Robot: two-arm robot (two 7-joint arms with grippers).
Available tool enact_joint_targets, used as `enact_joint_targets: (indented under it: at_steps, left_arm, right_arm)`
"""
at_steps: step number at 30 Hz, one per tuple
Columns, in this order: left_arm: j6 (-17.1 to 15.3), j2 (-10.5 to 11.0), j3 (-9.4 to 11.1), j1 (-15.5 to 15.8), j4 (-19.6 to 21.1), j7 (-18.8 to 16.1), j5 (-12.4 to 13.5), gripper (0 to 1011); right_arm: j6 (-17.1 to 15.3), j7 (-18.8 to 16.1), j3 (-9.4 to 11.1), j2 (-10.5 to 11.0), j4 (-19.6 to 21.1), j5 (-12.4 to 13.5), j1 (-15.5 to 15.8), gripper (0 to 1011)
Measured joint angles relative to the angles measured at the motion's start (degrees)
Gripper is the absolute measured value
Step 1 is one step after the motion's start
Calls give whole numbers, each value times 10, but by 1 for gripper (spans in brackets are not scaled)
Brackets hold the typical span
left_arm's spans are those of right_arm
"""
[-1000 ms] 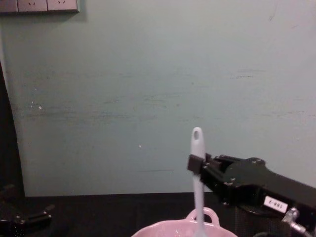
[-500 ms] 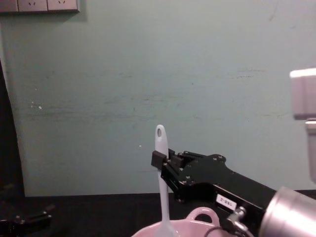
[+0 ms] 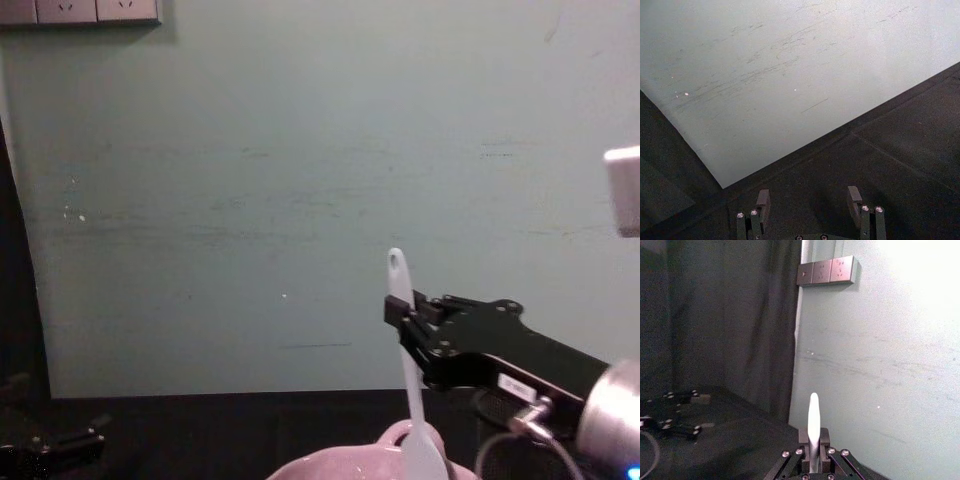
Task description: Use the one hand to pick up the spoon and stir the clear water in the bowl.
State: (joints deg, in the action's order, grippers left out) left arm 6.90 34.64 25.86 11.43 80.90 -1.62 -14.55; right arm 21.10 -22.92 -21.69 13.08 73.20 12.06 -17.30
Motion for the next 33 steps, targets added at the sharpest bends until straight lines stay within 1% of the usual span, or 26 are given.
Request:
enact_joint_targets:
  at_steps: [1,3,4,6,7,9,11,13,15,18,20,25,26,28,29,32,33]
  left_arm:
    - [0,0,0,0,0,0,0,1011]
    - [0,0,0,0,0,0,0,1011]
    - [0,0,0,0,0,0,0,1011]
    - [0,0,0,0,0,0,0,1011]
    - [0,0,0,0,0,0,0,1011]
    - [0,0,0,0,0,0,0,1011]
    - [0,0,0,0,0,0,0,1011]
    - [0,0,0,0,0,0,0,1011]
    - [0,0,0,0,0,0,0,1011]
    - [0,0,0,0,0,0,0,1011]
    - [0,0,0,0,0,0,0,1011]
    - [0,0,0,0,0,0,0,1011]
    - [0,0,0,0,0,0,0,1011]
    - [0,0,0,0,0,0,0,1011]
    - [0,0,0,0,0,0,0,1011]
    - [0,0,0,0,0,0,0,1011]
    - [0,0,0,0,0,0,0,1011]
  right_arm:
    - [-10,-10,5,8,16,9,10,116]
    - [-22,-22,9,17,34,21,22,116]
    - [-37,-34,11,24,52,34,33,116]
    - [-53,-46,12,31,71,50,44,116]
    - [-69,-57,12,36,87,67,54,116]
    - [-84,-67,11,40,99,83,60,116]
    - [-103,-80,6,42,112,104,65,116]
    - [-115,-87,1,43,116,115,66,116]
    - [-128,-95,-12,39,118,127,63,116]
    - [-132,-96,-21,32,112,131,55,116]
    - [-130,-95,-29,23,101,131,45,116]
    - [-105,-78,-42,-1,65,120,19,116]
    - [-92,-71,-44,-9,49,112,9,116]
    - [-79,-62,-46,-17,30,102,0,116]
    - [-63,-53,-46,-24,12,91,-9,116]
    - [-40,-39,-44,-34,-16,73,-23,116]
    - [-22,-30,-41,-39,-35,57,-30,116]
